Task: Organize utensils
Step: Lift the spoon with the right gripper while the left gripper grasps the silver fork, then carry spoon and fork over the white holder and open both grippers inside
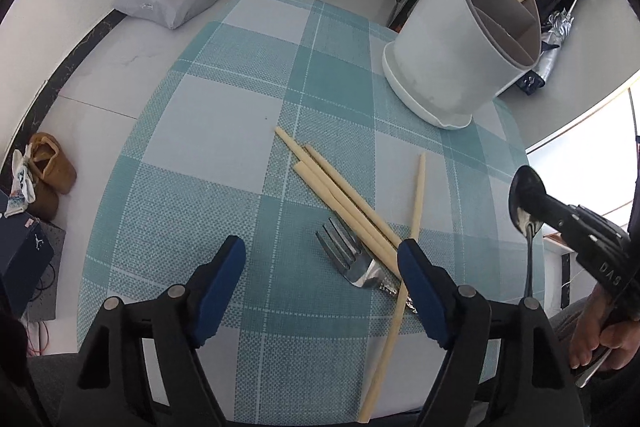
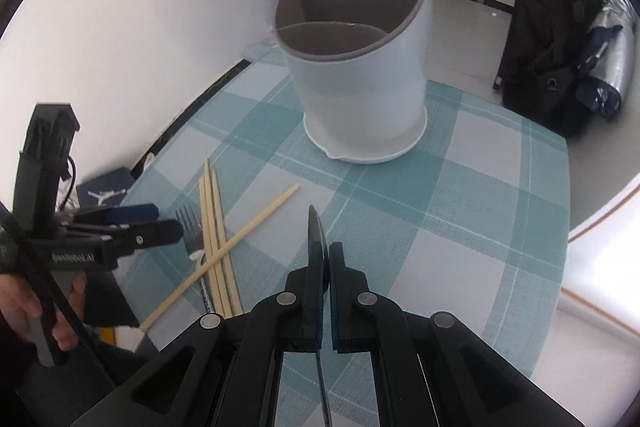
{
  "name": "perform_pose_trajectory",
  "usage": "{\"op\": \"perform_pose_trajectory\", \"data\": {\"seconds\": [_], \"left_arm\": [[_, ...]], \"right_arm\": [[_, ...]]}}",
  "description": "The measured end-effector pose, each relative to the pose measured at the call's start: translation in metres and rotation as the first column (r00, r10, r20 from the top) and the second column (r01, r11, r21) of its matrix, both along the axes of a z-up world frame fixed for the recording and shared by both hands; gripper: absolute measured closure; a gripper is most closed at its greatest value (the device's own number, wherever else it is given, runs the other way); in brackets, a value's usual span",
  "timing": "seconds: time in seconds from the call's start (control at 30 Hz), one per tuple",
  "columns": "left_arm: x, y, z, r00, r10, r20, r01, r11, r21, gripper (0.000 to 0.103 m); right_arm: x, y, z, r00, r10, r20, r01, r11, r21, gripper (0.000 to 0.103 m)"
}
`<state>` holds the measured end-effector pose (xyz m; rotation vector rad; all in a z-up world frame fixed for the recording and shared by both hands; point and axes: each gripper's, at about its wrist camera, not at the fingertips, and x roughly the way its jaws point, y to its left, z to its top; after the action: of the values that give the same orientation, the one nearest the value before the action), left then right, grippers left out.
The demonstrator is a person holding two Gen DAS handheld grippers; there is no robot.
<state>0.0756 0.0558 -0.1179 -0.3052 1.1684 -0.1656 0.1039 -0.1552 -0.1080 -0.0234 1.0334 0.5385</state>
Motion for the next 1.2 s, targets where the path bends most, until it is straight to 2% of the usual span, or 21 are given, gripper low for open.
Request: {"op": "perform_pose_trajectory", "data": {"seconds": [0.03, 0.1, 0.17, 0.2, 0.3, 0.33, 0.4, 0.7, 0.87, 1.0, 1.2], "left_arm": [[0.000, -0.001, 0.000, 1.000, -0.002, 0.003, 0.002, 1.000, 0.007, 0.039], [0.000, -0.004, 0.000, 1.000, -0.008, 0.004, 0.008, 1.000, 0.017, 0.051], [0.001, -0.006, 0.000, 1.000, -0.011, 0.010, 0.011, 0.999, 0.033, 0.052], [0.001, -0.008, -0.001, 1.000, -0.012, 0.013, 0.012, 0.999, 0.041, 0.057], [0.002, -0.014, -0.001, 1.000, -0.026, 0.016, 0.025, 0.997, 0.070, 0.062], [0.002, -0.016, -0.001, 0.999, -0.030, 0.019, 0.028, 0.996, 0.085, 0.074], [0.003, -0.019, -0.002, 0.999, -0.029, 0.013, 0.028, 0.995, 0.099, 0.085], [0.005, -0.017, 0.005, 0.998, 0.020, 0.051, -0.025, 0.995, 0.093, 0.100], [0.010, -0.014, 0.015, 0.994, 0.065, 0.087, -0.073, 0.993, 0.089, 0.102], [0.009, -0.015, 0.031, 0.986, 0.066, 0.155, -0.083, 0.991, 0.108, 0.103], [0.012, -0.025, 0.060, 0.959, 0.033, 0.282, -0.083, 0.982, 0.167, 0.103]], "right_arm": [[0.001, -0.002, 0.002, 1.000, -0.007, 0.007, 0.007, 1.000, 0.013, 0.101], [0.003, -0.005, 0.008, 1.000, -0.021, 0.020, 0.020, 0.999, 0.042, 0.101], [0.001, -0.007, 0.012, 0.999, -0.031, 0.036, 0.029, 0.998, 0.062, 0.101], [0.001, -0.008, 0.015, 0.999, -0.033, 0.042, 0.030, 0.997, 0.070, 0.101], [0.002, -0.011, 0.018, 0.998, -0.037, 0.053, 0.033, 0.995, 0.089, 0.101], [0.002, -0.011, 0.018, 0.998, -0.038, 0.056, 0.033, 0.995, 0.092, 0.101], [0.003, -0.012, 0.019, 0.998, -0.043, 0.056, 0.037, 0.994, 0.099, 0.101], [0.004, -0.017, 0.028, 0.995, -0.070, 0.077, 0.059, 0.989, 0.134, 0.101], [0.001, -0.018, 0.037, 0.989, -0.093, 0.117, 0.074, 0.984, 0.161, 0.101], [-0.003, -0.020, 0.043, 0.982, -0.111, 0.155, 0.084, 0.982, 0.172, 0.101], [-0.011, -0.023, 0.050, 0.970, -0.144, 0.195, 0.108, 0.977, 0.182, 0.101]]}}
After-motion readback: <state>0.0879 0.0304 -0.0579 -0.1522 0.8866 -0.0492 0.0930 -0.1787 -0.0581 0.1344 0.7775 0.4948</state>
